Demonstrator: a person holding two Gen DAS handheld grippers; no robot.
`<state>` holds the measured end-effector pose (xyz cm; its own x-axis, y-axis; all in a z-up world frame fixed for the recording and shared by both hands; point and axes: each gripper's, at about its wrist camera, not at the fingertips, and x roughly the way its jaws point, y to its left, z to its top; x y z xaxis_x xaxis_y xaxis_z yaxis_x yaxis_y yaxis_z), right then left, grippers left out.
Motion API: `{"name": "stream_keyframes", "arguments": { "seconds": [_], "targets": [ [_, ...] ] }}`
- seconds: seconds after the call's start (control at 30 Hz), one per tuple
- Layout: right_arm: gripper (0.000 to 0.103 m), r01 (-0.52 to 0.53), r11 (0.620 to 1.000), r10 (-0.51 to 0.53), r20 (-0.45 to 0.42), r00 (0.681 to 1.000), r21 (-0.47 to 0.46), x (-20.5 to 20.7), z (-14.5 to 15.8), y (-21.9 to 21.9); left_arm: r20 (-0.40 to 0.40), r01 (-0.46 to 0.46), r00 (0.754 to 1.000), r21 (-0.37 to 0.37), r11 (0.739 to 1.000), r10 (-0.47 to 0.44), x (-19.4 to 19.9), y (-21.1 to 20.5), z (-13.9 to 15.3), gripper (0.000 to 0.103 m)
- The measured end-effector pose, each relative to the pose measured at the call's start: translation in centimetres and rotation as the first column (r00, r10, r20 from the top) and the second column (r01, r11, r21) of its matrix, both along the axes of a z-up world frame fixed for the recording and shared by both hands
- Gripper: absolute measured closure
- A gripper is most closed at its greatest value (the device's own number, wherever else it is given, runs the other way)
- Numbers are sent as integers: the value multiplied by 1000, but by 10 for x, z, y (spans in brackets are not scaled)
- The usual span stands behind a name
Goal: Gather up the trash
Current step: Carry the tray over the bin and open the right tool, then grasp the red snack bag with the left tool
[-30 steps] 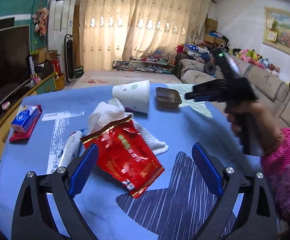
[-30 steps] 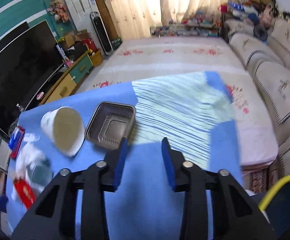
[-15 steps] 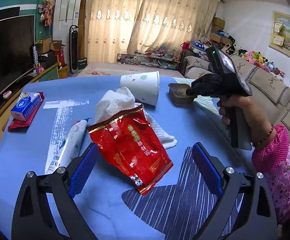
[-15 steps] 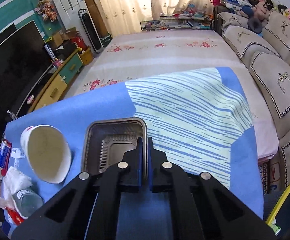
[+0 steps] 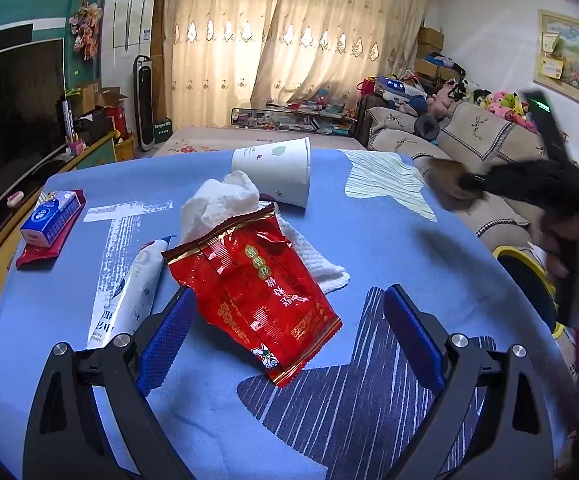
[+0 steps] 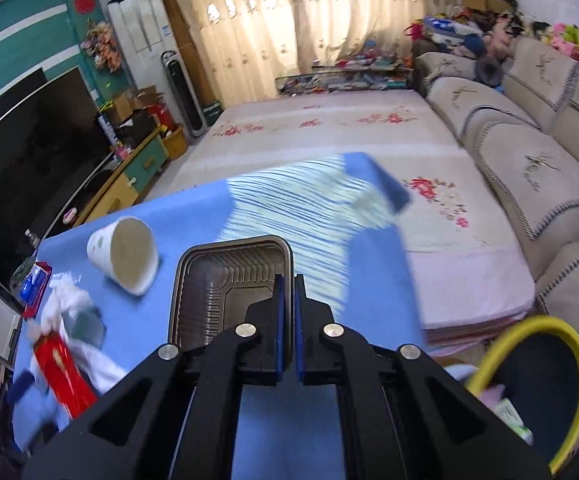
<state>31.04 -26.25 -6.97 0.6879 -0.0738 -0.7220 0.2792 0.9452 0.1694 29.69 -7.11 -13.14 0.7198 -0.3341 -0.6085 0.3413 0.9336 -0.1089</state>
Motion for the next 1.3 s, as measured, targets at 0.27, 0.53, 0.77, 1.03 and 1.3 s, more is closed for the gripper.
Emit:
{"name": "stream_keyframes", "arguments": {
  "seconds": [0.27, 0.53, 0.77, 1.03, 1.3],
  "targets": [
    [99, 266, 962, -267, 5, 964, -67, -112, -12, -72, 11, 12, 1000, 35, 999, -12, -3, -10, -2, 10],
    [99, 382, 920, -388, -67, 919, -84, -148, -48, -120, 54, 20, 998, 78, 997, -25, -8, -18, 2, 10],
    [68, 417, 907, -421, -73, 904, -63, -153, -63, -122, 84, -21, 996, 59, 998, 16, -10, -7, 10, 10],
    [60, 402, 916, -402, -17, 916, -14, -159, -53, -110, 76, -108, 992, 37, 994, 105, 0, 16, 12, 9],
    [57, 376, 927, -375, 19, 927, -13, -163, -46, -104, 23, -121, 992, 32, 992, 121, 14, 18, 1, 9]
  ]
}}
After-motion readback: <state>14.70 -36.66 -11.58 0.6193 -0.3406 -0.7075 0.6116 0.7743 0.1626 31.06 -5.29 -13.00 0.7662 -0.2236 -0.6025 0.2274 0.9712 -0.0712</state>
